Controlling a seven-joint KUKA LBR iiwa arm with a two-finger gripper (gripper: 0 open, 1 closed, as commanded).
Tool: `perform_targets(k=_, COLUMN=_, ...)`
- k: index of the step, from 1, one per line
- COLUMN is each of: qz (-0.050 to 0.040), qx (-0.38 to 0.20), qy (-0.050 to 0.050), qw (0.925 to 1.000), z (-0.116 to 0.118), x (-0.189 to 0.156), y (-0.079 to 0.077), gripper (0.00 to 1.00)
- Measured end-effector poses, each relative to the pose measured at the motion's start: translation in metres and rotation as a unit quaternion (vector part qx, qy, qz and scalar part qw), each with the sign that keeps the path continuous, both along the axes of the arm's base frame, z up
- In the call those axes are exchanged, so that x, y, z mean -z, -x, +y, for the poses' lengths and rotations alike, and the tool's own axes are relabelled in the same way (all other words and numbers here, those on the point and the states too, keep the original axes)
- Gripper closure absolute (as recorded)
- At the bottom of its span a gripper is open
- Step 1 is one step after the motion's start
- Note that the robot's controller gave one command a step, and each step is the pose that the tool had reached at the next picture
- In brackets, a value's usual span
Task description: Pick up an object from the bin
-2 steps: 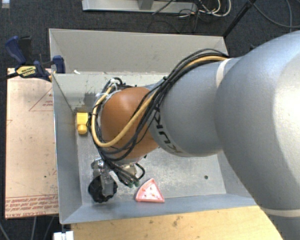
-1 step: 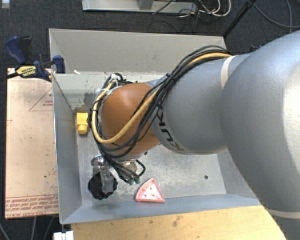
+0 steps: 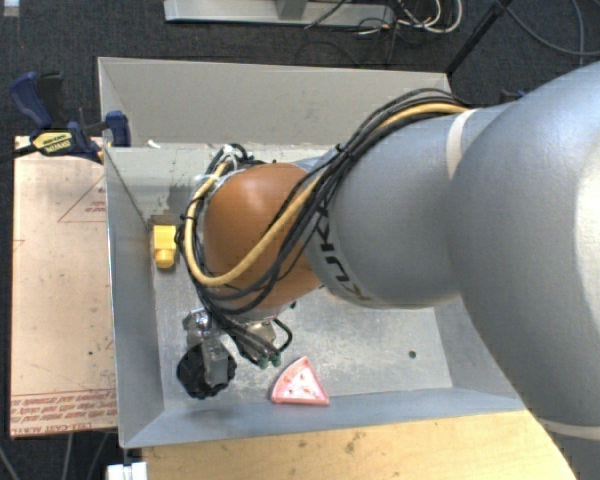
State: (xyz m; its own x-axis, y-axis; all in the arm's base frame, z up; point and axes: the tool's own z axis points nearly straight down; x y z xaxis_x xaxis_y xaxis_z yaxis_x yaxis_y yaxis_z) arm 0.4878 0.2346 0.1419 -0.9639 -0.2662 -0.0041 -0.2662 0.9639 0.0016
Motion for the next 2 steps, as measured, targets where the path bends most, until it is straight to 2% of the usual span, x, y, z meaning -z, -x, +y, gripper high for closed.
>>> perform_targets(k=1, qz=0.0023, qx=0.000, qy=0.001, qw=1.0000, z=0.000, x=-0.009, y=0.001, gripper=1.00)
perform_targets(k=2, qz=0.0008, qx=0.000, qy=0.000, qw=1.0000, z=0.000, x=-0.020, y=0.000, gripper=1.00)
